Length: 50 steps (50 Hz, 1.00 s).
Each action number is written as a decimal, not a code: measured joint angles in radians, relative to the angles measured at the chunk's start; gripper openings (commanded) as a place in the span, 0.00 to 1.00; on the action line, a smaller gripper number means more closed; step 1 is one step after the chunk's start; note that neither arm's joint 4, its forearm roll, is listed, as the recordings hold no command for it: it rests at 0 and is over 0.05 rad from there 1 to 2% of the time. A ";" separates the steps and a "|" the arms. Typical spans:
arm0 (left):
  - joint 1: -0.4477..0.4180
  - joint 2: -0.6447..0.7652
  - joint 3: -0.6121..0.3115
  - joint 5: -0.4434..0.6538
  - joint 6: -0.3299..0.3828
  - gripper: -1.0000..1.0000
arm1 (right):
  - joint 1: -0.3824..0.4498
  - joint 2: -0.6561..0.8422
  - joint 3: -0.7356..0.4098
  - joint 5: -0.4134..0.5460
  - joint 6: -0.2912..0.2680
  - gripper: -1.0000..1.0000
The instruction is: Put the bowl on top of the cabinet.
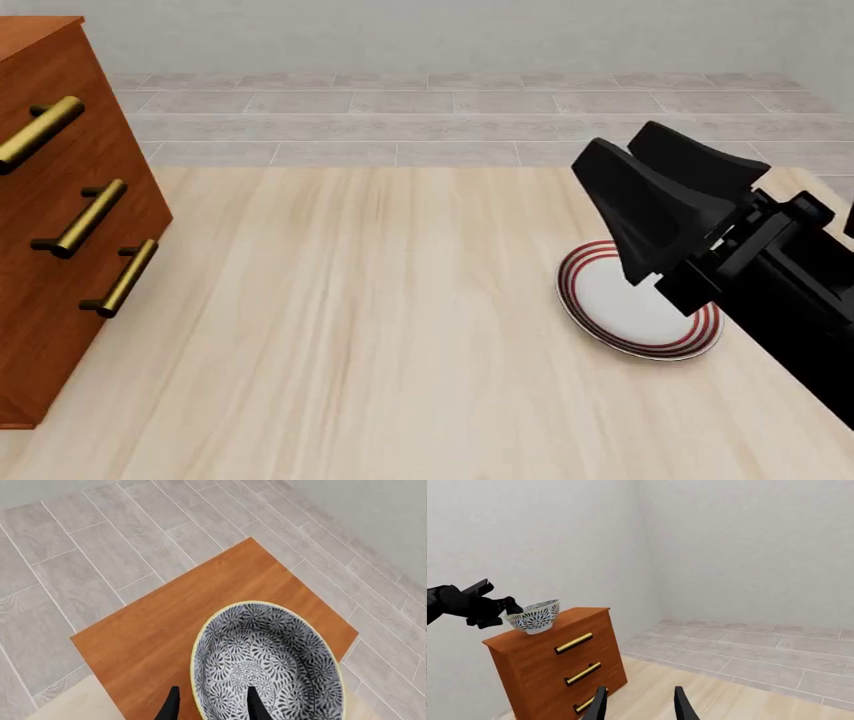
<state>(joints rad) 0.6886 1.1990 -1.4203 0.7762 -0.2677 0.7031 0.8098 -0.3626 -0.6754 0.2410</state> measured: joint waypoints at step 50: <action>0.033 0.002 -0.204 0.098 -0.022 1.00 | 0.012 -0.010 0.001 0.003 -0.004 1.00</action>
<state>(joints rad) 0.7220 1.2008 -1.6246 0.8740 -0.2893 0.7154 0.7999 -0.3618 -0.6720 0.2366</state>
